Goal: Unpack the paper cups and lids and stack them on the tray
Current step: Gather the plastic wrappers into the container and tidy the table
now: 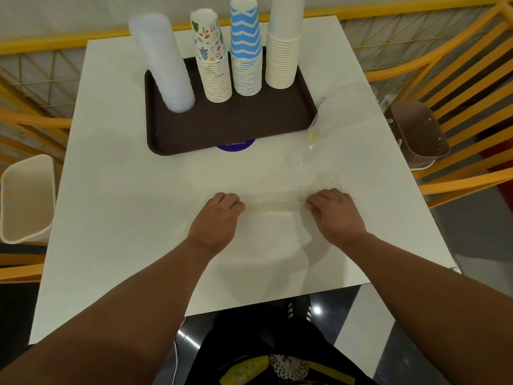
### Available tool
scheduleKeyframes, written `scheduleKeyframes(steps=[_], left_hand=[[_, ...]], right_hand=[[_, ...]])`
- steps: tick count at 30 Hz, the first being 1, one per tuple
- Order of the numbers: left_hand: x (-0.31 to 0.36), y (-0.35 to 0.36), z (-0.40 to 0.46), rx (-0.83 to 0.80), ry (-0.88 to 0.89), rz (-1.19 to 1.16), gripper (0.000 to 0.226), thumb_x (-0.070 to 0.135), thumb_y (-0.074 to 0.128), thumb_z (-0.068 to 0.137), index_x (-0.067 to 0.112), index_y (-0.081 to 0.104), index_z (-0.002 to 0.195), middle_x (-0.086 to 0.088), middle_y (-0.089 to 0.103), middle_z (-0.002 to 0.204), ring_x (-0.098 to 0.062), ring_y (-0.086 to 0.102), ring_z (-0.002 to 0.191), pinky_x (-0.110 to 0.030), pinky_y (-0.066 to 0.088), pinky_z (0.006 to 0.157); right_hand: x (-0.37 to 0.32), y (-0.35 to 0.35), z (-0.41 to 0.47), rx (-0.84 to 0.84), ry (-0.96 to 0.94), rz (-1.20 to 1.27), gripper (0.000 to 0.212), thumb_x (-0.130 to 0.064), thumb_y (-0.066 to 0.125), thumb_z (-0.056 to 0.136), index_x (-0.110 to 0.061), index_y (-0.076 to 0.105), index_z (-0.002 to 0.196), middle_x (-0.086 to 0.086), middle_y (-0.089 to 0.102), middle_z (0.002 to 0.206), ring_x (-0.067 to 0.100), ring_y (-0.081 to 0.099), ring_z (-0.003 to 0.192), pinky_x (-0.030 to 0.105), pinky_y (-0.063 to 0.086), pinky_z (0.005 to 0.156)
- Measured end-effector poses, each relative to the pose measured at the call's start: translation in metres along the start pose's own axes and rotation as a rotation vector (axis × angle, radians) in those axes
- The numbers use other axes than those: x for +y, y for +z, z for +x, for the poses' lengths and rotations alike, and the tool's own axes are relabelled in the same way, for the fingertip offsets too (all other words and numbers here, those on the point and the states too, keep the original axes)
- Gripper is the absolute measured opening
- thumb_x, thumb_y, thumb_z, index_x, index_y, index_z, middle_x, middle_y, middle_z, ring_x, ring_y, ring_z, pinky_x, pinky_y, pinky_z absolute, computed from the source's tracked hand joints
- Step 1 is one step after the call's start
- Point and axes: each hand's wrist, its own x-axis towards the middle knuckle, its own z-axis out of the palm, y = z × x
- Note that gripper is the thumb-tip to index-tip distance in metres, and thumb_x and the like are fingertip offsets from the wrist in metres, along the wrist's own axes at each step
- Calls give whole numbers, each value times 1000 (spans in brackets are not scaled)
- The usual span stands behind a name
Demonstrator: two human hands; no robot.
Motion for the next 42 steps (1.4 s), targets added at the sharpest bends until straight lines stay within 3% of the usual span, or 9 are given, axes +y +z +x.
scheduleKeyframes(steps=[10,15,20,24,28,31,35,38,42], left_hand=[[3,-16,34,-117,-286,-76,31,19,39,104,15,51,132,-9,56,125,-25,56,106,-35,47,95],[21,-7,33,43,-6,112,33,6,52,91,10,65,121,-13,54,139,-38,45,132,-52,35,110],[45,10,27,-334,89,23,52,35,15,105,30,0,155,8,-5,163,-23,-10,150,-41,-7,122],[45,7,30,-393,70,58,54,37,16,106,31,-6,154,11,-15,161,-21,-19,149,-41,-11,121],[48,7,28,-387,55,61,54,36,17,106,31,-4,155,12,-14,162,-23,-17,149,-43,-11,120],[48,6,29,-380,70,36,53,35,18,106,28,3,156,9,-8,163,-23,-15,150,-41,-13,119],[26,6,17,-343,45,4,55,43,-1,98,27,-12,150,8,-15,161,-14,-19,147,-31,-16,117],[6,1,1,-314,-46,15,60,40,-10,91,20,-9,147,2,-8,162,-16,-10,150,-26,-16,115],[0,-7,-2,-211,-192,87,56,8,31,100,17,22,155,-5,15,163,-23,11,151,-36,8,121]], right_hand=[[-7,-13,38,-228,482,77,29,-43,53,95,-15,54,91,3,59,82,27,56,83,42,47,83],[-6,-13,36,-202,497,118,30,-45,56,93,-17,51,83,2,61,83,26,57,84,42,48,81],[3,-20,40,-243,546,6,30,-53,55,91,-23,56,86,-4,61,80,21,55,84,40,35,88],[20,-36,37,59,771,-1,28,-49,56,90,-24,62,102,-1,63,95,25,54,100,47,28,97],[-20,-24,29,373,223,167,36,-39,53,89,-13,66,110,9,66,113,32,55,114,44,33,103],[-48,4,9,-86,-103,272,59,-44,36,96,-9,48,141,10,45,149,26,30,144,41,20,120],[-30,17,-10,-383,4,120,72,-57,14,96,-20,1,156,-6,-12,161,10,-20,146,27,-20,115],[-28,12,-8,-435,-19,117,61,-46,23,103,-26,-2,155,-7,-17,160,12,-22,146,28,-21,115],[-37,9,-5,-461,-21,124,59,-45,29,104,-34,2,155,-1,-14,163,13,-23,146,32,-20,114]])
